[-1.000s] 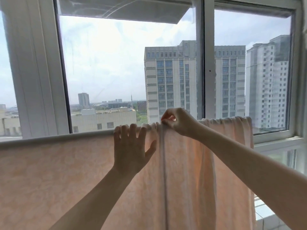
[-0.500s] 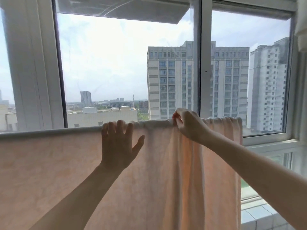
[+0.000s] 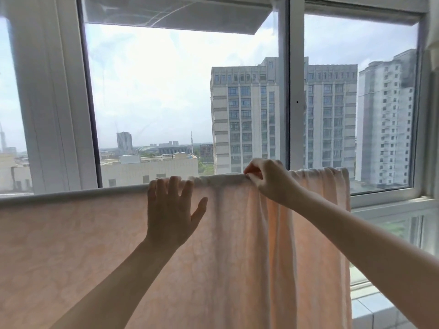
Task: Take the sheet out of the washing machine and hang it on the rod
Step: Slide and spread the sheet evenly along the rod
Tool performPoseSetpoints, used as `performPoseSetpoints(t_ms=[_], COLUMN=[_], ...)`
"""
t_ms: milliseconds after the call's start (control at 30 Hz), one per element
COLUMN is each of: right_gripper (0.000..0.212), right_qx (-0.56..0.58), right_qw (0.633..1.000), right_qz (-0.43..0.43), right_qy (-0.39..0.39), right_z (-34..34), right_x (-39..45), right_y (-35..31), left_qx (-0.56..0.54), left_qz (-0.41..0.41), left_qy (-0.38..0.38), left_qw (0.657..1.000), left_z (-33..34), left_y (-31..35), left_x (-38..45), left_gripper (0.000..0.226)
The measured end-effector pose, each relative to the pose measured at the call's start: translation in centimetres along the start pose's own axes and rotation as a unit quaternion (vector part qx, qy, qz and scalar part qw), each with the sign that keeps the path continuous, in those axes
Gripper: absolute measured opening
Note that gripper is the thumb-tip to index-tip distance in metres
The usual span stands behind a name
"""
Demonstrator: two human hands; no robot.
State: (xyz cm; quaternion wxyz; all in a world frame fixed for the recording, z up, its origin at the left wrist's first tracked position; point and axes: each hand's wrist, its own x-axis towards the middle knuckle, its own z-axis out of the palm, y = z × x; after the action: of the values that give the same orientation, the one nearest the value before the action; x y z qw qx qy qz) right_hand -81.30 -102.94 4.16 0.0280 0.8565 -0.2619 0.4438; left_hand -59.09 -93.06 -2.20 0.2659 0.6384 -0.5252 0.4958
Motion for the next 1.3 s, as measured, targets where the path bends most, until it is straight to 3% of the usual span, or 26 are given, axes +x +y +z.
performPoseSetpoints(t_ms=[133,333,600,900,1033,1300], right_gripper=[0.006,0.010,0.007,0.005,0.019,0.006], right_qx=[-0.043,-0.095,-0.073,-0.029,-0.035,-0.076], right_qw=[0.999,0.995,0.995,0.999,0.998,0.997], right_qz=[0.010,0.026,0.023,0.027,0.042,-0.006], right_qy=[0.020,0.034,0.070,0.017,0.041,-0.002], right_z=[-0.1,0.0,0.9,-0.9,-2.7,-2.3], right_x=[-0.1,-0.1,0.1,-1.6,-2.0,-1.1], right_y=[0.9,2.0,3.0,3.0,5.2,7.0], left_qx=[-0.007,-0.018,-0.052,-0.038,-0.026,0.003], left_qz=[0.005,0.018,0.050,0.047,0.040,0.035], left_qy=[-0.015,0.021,0.024,0.030,0.016,-0.002], left_qw=[1.000,0.999,0.997,0.998,0.999,0.999], left_z=[-0.2,0.4,1.4,2.4,2.7,2.6], left_y=[0.9,1.9,5.7,10.6,10.2,9.3], left_x=[0.3,0.4,1.7,3.1,3.1,3.1], left_gripper=[0.056,0.050,0.051,0.047,0.049,0.052])
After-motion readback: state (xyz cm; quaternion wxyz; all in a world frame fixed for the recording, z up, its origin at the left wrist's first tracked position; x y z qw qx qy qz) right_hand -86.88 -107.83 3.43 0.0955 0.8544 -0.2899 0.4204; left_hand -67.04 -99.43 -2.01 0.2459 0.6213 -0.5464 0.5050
